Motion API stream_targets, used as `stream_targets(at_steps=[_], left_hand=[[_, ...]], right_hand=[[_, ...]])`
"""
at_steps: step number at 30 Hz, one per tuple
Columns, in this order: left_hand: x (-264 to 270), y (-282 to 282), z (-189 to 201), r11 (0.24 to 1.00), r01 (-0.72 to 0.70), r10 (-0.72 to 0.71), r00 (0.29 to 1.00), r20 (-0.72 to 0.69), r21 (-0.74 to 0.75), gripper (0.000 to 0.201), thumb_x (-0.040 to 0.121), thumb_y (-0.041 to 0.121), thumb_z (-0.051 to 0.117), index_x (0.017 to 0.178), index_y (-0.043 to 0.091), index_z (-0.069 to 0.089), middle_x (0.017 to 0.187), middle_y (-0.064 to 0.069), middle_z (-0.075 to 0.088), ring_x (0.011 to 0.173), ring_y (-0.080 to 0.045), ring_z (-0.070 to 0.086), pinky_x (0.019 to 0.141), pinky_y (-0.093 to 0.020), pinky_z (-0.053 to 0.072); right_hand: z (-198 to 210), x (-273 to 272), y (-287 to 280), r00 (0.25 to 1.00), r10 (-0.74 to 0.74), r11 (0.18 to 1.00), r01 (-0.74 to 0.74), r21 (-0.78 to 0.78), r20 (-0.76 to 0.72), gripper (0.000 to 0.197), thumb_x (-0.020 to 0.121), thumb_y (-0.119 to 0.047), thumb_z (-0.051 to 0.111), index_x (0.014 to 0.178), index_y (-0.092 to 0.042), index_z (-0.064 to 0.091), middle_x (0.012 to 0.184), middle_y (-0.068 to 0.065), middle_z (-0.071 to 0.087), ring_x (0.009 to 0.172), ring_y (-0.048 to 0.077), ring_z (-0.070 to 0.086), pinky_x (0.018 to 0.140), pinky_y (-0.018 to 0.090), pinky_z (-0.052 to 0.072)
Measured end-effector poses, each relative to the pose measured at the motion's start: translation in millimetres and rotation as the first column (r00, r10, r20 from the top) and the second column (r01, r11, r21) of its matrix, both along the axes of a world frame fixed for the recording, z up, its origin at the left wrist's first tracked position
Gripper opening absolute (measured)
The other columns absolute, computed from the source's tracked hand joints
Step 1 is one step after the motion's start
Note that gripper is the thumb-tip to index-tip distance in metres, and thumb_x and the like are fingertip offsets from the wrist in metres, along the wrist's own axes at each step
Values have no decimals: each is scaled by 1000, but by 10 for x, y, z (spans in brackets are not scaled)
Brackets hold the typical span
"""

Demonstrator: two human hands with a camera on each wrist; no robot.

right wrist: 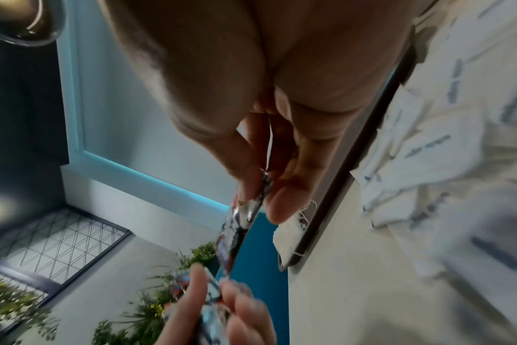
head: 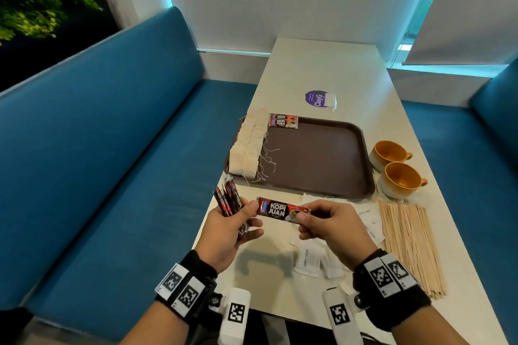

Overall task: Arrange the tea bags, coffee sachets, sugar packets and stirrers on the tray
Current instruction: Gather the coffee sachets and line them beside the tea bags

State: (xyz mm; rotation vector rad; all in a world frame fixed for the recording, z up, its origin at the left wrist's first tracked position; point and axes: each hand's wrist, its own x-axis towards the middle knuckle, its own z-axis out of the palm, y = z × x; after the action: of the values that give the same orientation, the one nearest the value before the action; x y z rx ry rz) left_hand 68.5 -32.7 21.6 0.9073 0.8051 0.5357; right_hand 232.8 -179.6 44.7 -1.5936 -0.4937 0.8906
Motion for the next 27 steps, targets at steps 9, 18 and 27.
stream_targets(at_steps=[9, 18, 27], left_hand=[[20, 373, -316, 983, 111, -144, 962, -233, -148, 24, 99, 23, 65, 105, 1, 57, 82, -17, 60, 64, -31, 65, 53, -36, 54], [121, 654, -450, 971, 175, -218, 929, -300, -164, 40, 93, 24, 72, 111, -6, 54, 85, -26, 69, 73, -47, 70, 56, -38, 56], [98, 724, -436, 933, 142, -206, 964, -169, -329, 51, 83, 23, 74, 118, -9, 57, 97, -34, 70, 76, -46, 69, 54, -40, 56]], right_hand=[[176, 992, 771, 994, -103, 995, 103, -15, 27, 25, 83, 7, 75, 107, 9, 70, 98, 26, 71, 75, 28, 66, 64, 28, 63], [-254, 2059, 1862, 968, -189, 960, 218, -177, 166, 21, 81, -9, 84, 98, -4, 73, 93, 11, 75, 66, 13, 67, 63, 22, 61], [-476, 2273, 2509, 969, -146, 932, 203, -299, 201, 15, 85, -11, 81, 96, -6, 71, 81, 8, 71, 68, 14, 67, 55, 19, 59]])
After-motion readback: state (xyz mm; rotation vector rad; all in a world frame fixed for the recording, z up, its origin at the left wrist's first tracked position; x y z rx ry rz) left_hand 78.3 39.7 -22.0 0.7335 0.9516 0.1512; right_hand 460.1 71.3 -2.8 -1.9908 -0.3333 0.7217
